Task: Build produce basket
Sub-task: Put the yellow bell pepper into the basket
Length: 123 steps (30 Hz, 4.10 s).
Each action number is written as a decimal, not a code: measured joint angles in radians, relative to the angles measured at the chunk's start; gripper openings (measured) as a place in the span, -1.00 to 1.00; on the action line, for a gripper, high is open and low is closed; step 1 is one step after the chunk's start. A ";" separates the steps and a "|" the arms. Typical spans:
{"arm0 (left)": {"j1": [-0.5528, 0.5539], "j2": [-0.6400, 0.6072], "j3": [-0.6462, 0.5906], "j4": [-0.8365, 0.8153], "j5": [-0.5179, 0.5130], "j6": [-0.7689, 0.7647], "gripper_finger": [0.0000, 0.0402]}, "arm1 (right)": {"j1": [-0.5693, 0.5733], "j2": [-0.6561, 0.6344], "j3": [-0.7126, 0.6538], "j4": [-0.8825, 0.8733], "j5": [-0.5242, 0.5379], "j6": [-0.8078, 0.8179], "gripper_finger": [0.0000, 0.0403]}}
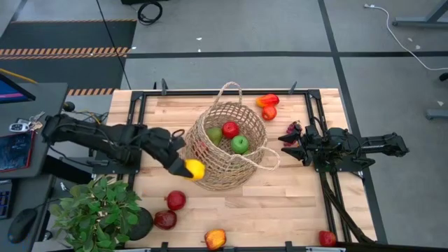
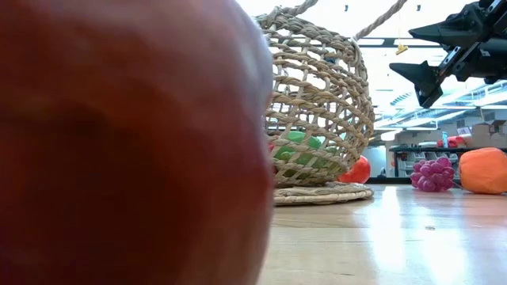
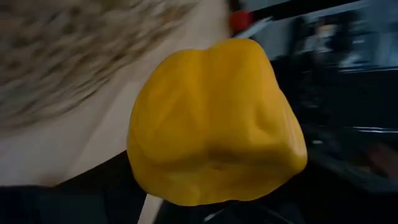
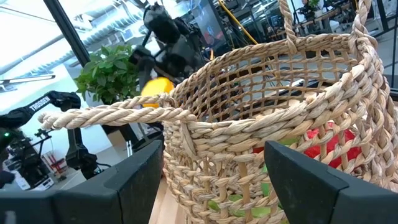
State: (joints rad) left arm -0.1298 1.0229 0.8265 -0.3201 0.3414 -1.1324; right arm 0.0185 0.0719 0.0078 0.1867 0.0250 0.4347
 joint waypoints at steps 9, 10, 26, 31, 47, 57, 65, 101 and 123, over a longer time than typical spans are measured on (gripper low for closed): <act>0.037 0.000 0.000 0.196 0.062 0.030 0.64 | 0.000 0.000 0.000 0.000 0.000 0.000 0.41; 0.042 0.000 0.000 0.196 0.068 0.030 0.64 | 0.000 0.000 0.000 0.000 0.000 0.000 0.41; 0.163 0.000 0.000 0.581 0.028 0.230 0.64 | 0.000 0.000 0.000 0.000 0.000 0.000 0.41; 0.202 0.014 0.002 0.612 0.025 0.299 0.64 | 0.000 0.000 0.000 0.000 0.000 0.000 0.41; 0.243 0.024 0.091 0.621 -0.334 1.179 0.64 | 0.000 0.000 0.000 0.000 0.000 0.000 0.41; 0.243 0.033 0.122 0.624 -0.587 2.066 0.64 | 0.000 0.000 0.000 0.000 0.000 0.000 0.41; 0.175 0.171 0.121 0.770 -0.792 2.573 0.64 | 0.000 0.000 0.000 0.001 0.000 0.000 0.41; 0.152 0.608 0.440 0.170 -0.941 2.205 0.64 | 0.000 0.000 0.000 0.007 0.000 0.000 0.41; 0.162 0.616 0.440 0.028 -0.944 1.944 0.97 | 0.000 0.000 0.000 0.007 0.000 0.000 0.41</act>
State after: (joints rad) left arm 0.0319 1.6386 1.2665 -0.2916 -0.6030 0.8119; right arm 0.0184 0.0715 0.0078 0.1936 0.0250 0.4347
